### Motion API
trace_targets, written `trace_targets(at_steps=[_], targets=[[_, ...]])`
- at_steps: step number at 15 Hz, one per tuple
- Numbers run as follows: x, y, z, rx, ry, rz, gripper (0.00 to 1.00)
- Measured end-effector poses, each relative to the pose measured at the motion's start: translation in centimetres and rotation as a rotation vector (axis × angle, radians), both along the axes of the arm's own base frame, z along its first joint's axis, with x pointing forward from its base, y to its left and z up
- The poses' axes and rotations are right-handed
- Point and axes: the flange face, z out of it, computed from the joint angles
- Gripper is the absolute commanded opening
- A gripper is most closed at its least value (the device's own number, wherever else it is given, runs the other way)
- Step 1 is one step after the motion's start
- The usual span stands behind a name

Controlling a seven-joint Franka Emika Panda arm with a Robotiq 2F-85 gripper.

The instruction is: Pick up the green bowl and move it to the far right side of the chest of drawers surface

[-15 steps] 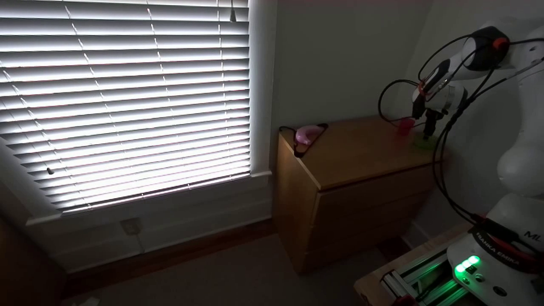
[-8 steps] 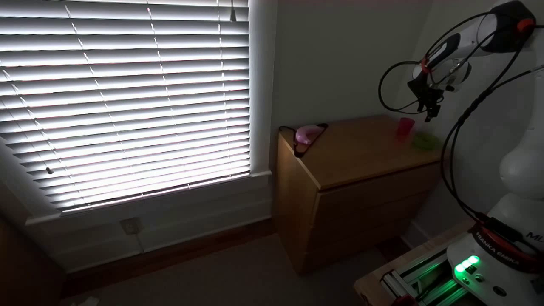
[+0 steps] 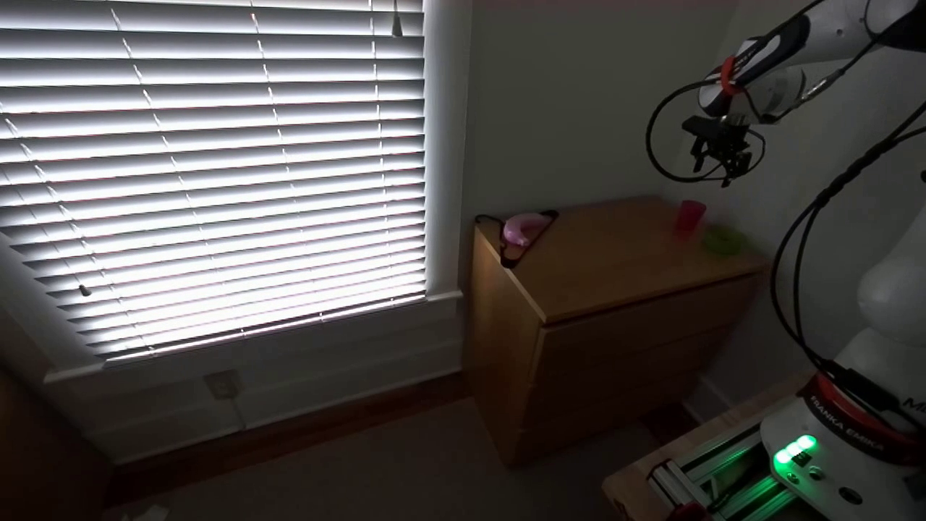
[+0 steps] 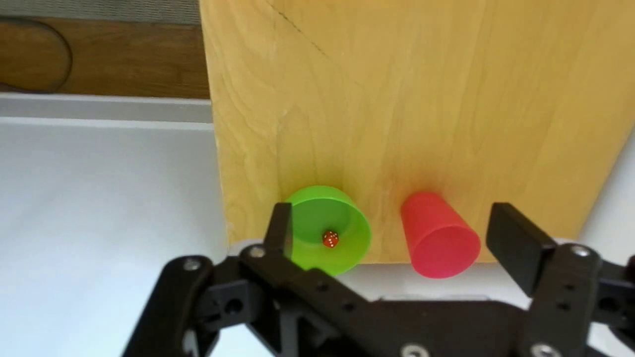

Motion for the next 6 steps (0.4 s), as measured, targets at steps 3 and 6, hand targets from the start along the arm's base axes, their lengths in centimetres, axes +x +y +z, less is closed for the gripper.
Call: trace_targets(at_steps=[3, 6], targets=[[-1.4, 1.3, 2.0, 0.015, 0.008, 0.121, 1.0], [-1.2, 1.2, 1.8, 0.014, 0.011, 0.119, 1.0]])
